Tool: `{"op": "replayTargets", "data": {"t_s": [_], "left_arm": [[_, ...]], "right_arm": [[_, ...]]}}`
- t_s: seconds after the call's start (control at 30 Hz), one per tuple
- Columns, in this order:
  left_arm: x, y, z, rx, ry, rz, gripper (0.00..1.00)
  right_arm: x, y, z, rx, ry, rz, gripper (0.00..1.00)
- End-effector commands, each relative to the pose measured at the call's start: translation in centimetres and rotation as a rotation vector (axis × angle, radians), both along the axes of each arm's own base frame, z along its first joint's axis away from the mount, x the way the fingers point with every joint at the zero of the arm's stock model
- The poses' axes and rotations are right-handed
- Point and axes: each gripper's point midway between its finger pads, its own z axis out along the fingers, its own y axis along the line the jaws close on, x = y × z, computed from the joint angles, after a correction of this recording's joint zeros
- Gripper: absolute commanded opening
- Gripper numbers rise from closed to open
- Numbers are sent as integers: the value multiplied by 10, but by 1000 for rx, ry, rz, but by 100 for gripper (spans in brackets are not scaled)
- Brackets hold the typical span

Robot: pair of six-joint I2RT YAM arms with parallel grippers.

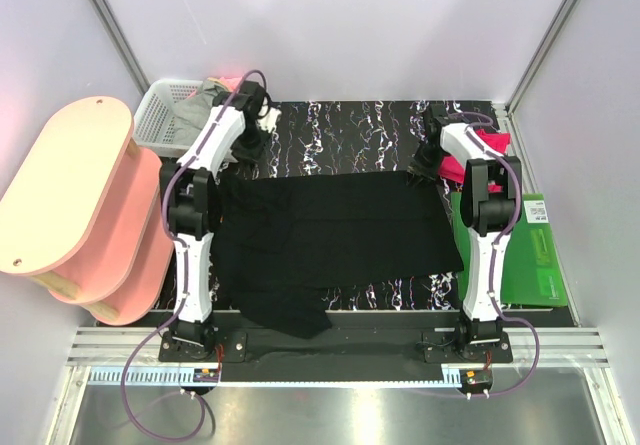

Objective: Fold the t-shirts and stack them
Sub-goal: Fold the tshirt

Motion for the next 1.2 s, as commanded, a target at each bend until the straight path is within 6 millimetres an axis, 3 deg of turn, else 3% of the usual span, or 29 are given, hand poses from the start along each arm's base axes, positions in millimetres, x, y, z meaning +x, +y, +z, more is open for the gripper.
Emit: {"op": "replayTargets", "data": {"t_s": [0.0, 0.03, 0.07, 0.13, 0.17, 0.23, 0.27, 0.33, 0.37, 0.4, 0.5, 0.6, 0.73, 0.8, 0.87, 1.03, 1.17], "left_arm": [[-6, 9, 63, -46, -124, 28, 29], [-16, 6, 69, -60, -124, 16, 30], [-37, 7, 81, -74, -125, -10, 30], [-68, -3, 91, -111, -118, -95, 31], [-101, 0, 93, -104, -105, -132, 31], [-133, 0, 90, -64, -114, -235, 31], [-167, 8, 80, -37, -100, -268, 31], [-190, 18, 67, 58, -114, -344, 31], [-213, 30, 53, 107, -92, -360, 31], [-225, 28, 47, 122, -79, -401, 31], [-268, 30, 23, 154, -23, -490, 32], [-287, 26, 13, 190, 26, -550, 32], [-304, 12, 8, 157, 96, -572, 34], [-311, 2, 6, 141, 115, -585, 45], [-310, -2, 7, 160, 99, -603, 57], [-306, -12, 7, 165, 64, -667, 60], [-313, -9, -17, 229, 94, -744, 60]], "right_arm": [[-7, -8, 41, -27, -55, -19, 34], [-11, -10, 48, -42, -67, -20, 41], [-19, -12, 65, -47, -95, -21, 44], [-30, -11, 84, -52, -130, -16, 46], [-42, -16, 101, -71, -162, -25, 47], [-58, -12, 118, -69, -195, -22, 48], [-75, -11, 129, -63, -224, -16, 48], [-94, -6, 133, -55, -232, -4, 49], [-110, -6, 130, -48, -228, -1, 49], [-117, -5, 127, -46, -220, 1, 49], [-147, -9, 100, -66, -159, 1, 50], [-158, -8, 80, -59, -110, 1, 49], [-161, -6, 69, -51, -93, -1, 49], [-163, -7, 66, -52, -83, 3, 49], [-163, -7, 64, -56, -79, 5, 49], [-163, -7, 59, -61, -67, 8, 50], [-162, -7, 52, -65, -49, 18, 50]]}}
